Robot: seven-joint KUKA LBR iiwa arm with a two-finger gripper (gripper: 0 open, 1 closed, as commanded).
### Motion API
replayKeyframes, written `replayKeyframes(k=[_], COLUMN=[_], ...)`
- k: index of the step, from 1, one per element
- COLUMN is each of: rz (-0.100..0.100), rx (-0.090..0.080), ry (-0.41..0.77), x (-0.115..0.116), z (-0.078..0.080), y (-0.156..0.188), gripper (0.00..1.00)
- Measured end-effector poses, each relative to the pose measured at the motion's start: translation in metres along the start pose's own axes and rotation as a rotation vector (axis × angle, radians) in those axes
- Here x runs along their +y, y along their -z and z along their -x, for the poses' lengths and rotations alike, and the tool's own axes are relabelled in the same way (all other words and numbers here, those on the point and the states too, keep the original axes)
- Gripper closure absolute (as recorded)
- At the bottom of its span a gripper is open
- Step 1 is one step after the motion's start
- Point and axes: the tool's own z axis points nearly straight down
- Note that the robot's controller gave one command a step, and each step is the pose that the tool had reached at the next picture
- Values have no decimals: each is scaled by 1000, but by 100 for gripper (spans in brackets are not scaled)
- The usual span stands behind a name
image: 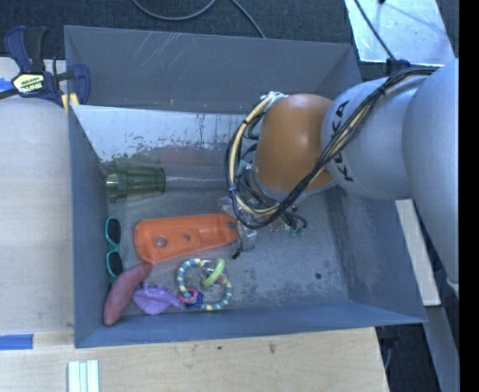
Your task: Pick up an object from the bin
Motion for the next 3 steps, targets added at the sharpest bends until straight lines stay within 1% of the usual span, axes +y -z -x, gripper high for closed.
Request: replayKeyframes(k=[1,2,3], rz=[0,3,0], rx=[1,10,-2], ry=[0,13,-88], x=[0,-2,-5], z=[0,4,34], y=[0,38,146], gripper=[100,100,100])
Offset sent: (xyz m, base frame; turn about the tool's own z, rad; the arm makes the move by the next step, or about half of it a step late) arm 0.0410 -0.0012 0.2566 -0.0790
